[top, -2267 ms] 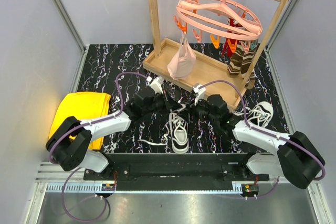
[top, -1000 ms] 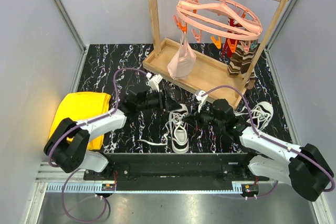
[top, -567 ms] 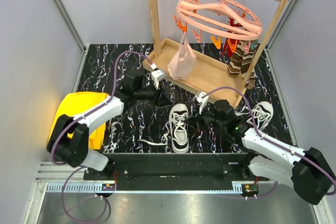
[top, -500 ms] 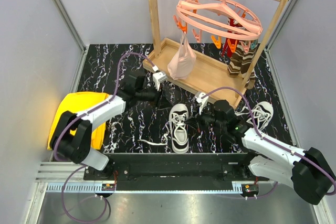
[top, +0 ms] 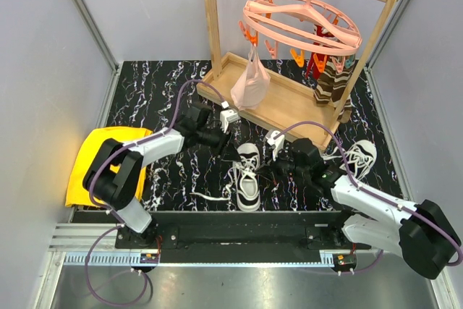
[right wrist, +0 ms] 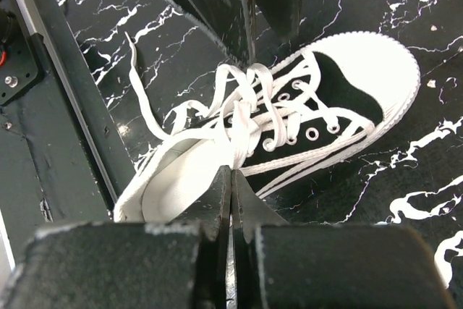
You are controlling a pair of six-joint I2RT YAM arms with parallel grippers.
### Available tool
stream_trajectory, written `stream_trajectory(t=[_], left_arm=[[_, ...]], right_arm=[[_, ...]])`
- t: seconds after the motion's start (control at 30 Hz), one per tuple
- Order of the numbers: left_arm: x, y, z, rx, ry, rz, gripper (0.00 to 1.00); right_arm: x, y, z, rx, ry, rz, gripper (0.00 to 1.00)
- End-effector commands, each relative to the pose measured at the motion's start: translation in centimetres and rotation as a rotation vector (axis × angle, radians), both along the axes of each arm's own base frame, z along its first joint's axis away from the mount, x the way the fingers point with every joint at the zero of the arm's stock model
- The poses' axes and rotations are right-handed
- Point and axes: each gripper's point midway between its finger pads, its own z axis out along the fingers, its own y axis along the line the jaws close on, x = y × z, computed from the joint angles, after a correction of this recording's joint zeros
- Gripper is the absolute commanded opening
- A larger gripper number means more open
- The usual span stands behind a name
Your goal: Tie the shoes
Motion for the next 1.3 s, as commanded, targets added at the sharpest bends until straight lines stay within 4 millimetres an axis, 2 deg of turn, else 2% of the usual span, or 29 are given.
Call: stream_trajectory(t=[0.0,0.1,0.2,0.37,0.43,0.47,0.7,0.73,0.8,0.9,1.07,1.27], left_arm=[[-0.1,-1.6,1.3,-0.058,-0.022,-0.076,0.47],[0.0,-1.9,1.3,-0.063,-0.008,-0.082,0.47],[0.1,-2.0,1.5,-0.069,-0.007,-0.091,0.39],[-0.1,-2.1,2.4,-0.086,-0.016,-0.105,0.13],[-0.2,-2.1,3.2,-0.104,-0.034,-0.107,0.08],[-0.1,-2.1,3.4,-0.107,-0.040,-0.106,0.01],[0.2,-2.2,4.7,-0.119,-0.043,-0.073,0.00],[0.4,-2.1,4.6,-0.112,-0.052,-0.064,0.09],[0.8,-1.6,3.9,-0.080,-0.060,-0.041,0.33],[0.8,-1.0,2.8,-0.041,-0.071,-0.049,0.43],[1.0,-0.7,0.8,0.008,-0.065,-0.064,0.48],[0.7,-1.0,0.5,-0.001,-0.033,-0.100,0.50]], right_arm=[[1.0,0.7,1.5,0.022,-0.053,0.014,0.00],[1.2,0.8,1.4,0.022,-0.050,0.013,0.00],[1.5,1.0,1.2,0.011,-0.069,0.024,0.00],[1.8,1.5,1.2,0.007,-0.069,0.038,0.00],[1.8,1.6,1.2,0.006,-0.064,0.044,0.00],[1.9,1.7,1.3,0.009,-0.065,0.044,0.00],[2.5,2.3,1.5,0.011,-0.059,0.045,0.00],[2.5,2.3,1.5,0.006,-0.063,0.048,0.00],[2.3,2.1,1.8,0.004,-0.072,0.053,0.00],[2.0,1.9,2.4,0.014,-0.080,0.057,0.00],[1.9,1.5,2.2,0.008,-0.079,0.038,0.00],[2.6,1.6,2.2,-0.001,-0.099,0.026,0.00]])
